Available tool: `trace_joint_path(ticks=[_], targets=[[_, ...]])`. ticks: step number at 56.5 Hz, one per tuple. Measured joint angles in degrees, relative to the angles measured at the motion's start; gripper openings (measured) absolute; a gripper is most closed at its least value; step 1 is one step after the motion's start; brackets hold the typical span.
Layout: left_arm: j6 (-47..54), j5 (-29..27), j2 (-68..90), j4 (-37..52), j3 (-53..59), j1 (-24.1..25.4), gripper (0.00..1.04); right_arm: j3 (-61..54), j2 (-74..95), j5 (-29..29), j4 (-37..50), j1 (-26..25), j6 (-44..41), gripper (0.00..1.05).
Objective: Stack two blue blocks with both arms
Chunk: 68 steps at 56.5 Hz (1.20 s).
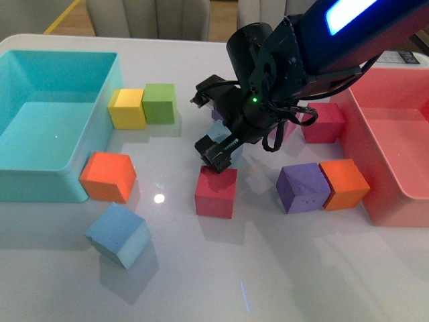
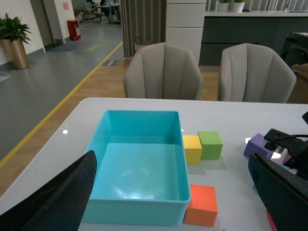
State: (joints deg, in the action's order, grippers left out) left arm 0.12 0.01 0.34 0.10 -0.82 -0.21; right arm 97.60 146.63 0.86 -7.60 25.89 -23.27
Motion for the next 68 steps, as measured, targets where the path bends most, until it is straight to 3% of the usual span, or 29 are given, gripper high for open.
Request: trace_joint_path(ticks=[27,42,53,56,59,68], targets=[[0.0,0.0,0.0,-0.02,0.0,0.0,0.96,-10.88,-14.93,-3.21,9.97,-2.29,1.77,0.96],[0.0,0.0,0.0,0.0,0.0,0.0,0.96,-25.92,-29.29,-5.42,22.6,-2.73,6.47,0.96],[0.0,0.0,0.0,0.0,0.0,0.0,0.96,-42.34,-44.89,-4.85,34.82,-4.98,14.91,0.95],[0.0,0.04,0.0,0.0,0.0,0.0,0.96,-50.23,-48.57,7.93,49.18,-5.84,18.38,0.84],[0.0,0.0,0.0,-0.02,0.0,0.0,0.96,-56.87,-52.04,12.5,57.66,-7.67,20.13,0.76],[0.0,0.0,0.0,-0.02,0.0,0.0,0.96,-73.64,-65.68,10.6,65.44,-14.91,22.38,0.44]])
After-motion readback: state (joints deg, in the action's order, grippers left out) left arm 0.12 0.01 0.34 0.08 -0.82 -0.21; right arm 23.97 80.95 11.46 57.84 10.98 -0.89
